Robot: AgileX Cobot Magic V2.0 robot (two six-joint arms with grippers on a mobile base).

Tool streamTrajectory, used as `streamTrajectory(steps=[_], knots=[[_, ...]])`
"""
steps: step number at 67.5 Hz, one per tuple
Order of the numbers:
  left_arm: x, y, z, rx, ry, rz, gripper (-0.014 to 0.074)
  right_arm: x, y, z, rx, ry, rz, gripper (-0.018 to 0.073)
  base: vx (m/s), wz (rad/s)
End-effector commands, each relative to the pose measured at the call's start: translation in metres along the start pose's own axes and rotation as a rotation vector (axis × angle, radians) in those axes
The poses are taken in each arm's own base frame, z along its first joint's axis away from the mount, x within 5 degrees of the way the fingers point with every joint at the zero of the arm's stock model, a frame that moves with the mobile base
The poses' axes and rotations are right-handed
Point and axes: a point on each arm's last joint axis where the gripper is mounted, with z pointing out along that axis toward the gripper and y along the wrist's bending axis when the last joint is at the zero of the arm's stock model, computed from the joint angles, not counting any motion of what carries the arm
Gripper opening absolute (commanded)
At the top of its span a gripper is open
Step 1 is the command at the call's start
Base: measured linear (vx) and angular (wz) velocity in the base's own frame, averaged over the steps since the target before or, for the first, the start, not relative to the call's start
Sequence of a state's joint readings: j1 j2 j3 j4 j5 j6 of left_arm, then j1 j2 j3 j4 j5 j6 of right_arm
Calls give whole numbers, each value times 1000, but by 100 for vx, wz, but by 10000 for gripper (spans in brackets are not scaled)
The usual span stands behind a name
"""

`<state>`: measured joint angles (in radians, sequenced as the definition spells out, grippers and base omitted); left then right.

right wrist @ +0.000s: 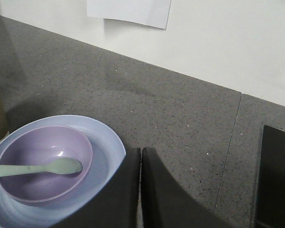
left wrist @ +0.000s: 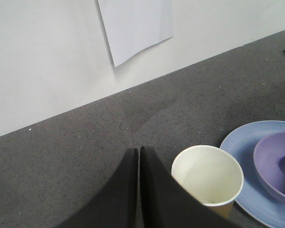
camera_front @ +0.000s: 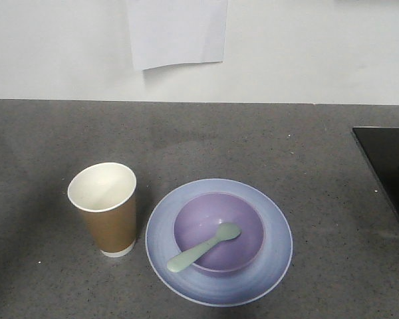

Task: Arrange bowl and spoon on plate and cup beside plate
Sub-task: 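Open the left gripper and raise it away from the cup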

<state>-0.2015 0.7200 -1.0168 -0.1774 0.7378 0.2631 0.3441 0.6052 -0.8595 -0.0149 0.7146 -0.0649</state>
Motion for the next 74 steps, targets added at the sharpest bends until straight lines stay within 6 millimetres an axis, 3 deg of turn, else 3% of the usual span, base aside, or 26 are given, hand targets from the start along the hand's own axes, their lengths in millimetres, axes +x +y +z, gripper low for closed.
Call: streamTrajectory(steps=[1,16,35,46,54,60,68,74], knots=[[-7,-2,-17,-9,-99,-6,-8,-13,-2,-4,17,-98,-7,-3,0,0],[-1,-5,-33,1,-86,2,-8,-13,-2,-4,17,-98,-7,-3,0,0],[8,-5,-30,-4,-39,-6,-8,-13,-2,-4,17,-98,-7,-3,0,0],[53,-4,-5,-47,-77,-37,-8,-13,-2,-4,17,-98,-7,-3,0,0],[109,-3,12,-114,-170,-110,-8,-13,-2,-4,17,-96,-7,-3,0,0],[151,-2,17,-186,-235,-170,-8,-13,-2,-4,17,-95,-7,-3,0,0],[191,-1,14,-276,-317,-223,-8,-13,-2,-4,17,-95,-7,-3,0,0],[208,-2,10,-322,-354,-223,-8,-13,-2,-4,17,-95,-7,-3,0,0]])
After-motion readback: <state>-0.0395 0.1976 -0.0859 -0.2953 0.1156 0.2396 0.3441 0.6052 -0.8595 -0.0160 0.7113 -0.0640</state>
